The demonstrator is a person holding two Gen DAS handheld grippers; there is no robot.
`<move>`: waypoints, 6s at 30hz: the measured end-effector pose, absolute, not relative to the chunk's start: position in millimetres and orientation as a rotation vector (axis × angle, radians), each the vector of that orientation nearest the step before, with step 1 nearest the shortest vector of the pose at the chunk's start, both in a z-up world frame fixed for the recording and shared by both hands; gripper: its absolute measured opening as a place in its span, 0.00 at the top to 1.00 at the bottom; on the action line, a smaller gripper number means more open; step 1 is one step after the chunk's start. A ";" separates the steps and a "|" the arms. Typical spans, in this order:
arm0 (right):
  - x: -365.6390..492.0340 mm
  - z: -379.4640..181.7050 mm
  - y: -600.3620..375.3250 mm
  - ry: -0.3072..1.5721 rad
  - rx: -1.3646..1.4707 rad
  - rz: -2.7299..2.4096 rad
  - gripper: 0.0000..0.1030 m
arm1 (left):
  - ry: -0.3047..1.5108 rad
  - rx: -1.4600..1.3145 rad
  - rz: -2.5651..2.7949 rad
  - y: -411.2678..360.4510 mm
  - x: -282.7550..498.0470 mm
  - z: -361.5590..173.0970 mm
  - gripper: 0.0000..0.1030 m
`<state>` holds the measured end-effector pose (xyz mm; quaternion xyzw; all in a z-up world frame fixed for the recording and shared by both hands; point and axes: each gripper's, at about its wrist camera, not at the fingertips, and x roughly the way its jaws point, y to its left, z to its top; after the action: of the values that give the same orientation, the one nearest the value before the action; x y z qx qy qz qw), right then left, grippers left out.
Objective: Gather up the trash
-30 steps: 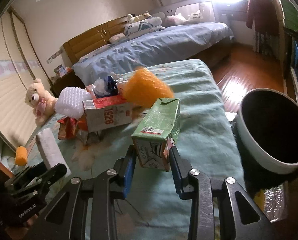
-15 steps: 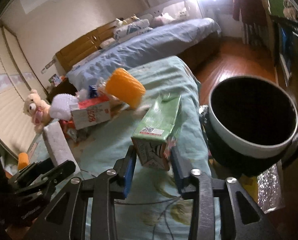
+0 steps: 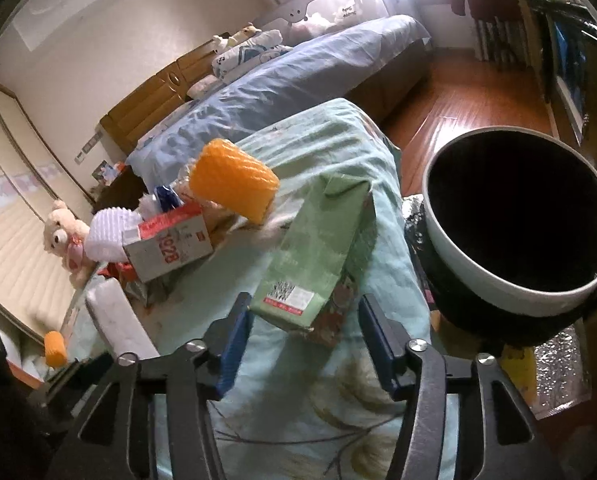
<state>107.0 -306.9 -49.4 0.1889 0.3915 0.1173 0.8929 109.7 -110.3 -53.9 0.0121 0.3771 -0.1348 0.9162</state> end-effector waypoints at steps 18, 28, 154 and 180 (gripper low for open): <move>108.1 -37.1 -317.3 0.764 0.357 0.224 0.68 | 0.787 0.051 -0.331 -131.6 120.8 -52.6 0.53; 95.0 -31.7 -365.2 0.731 0.384 0.148 0.68 | 0.795 0.089 -0.420 -172.6 131.9 -48.8 0.53; 205.8 -42.4 -244.9 0.776 0.116 0.405 0.69 | 0.852 -0.154 -0.129 -14.1 186.1 -77.4 0.94; 114.7 -31.3 -294.3 0.738 0.260 0.354 0.74 | 0.763 -0.144 -0.253 -40.5 103.8 -49.9 0.98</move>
<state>114.7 -294.3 -31.3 0.1258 0.3579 0.1714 0.9092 103.8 -40.5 -49.9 -0.0699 0.3712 -0.1229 0.9177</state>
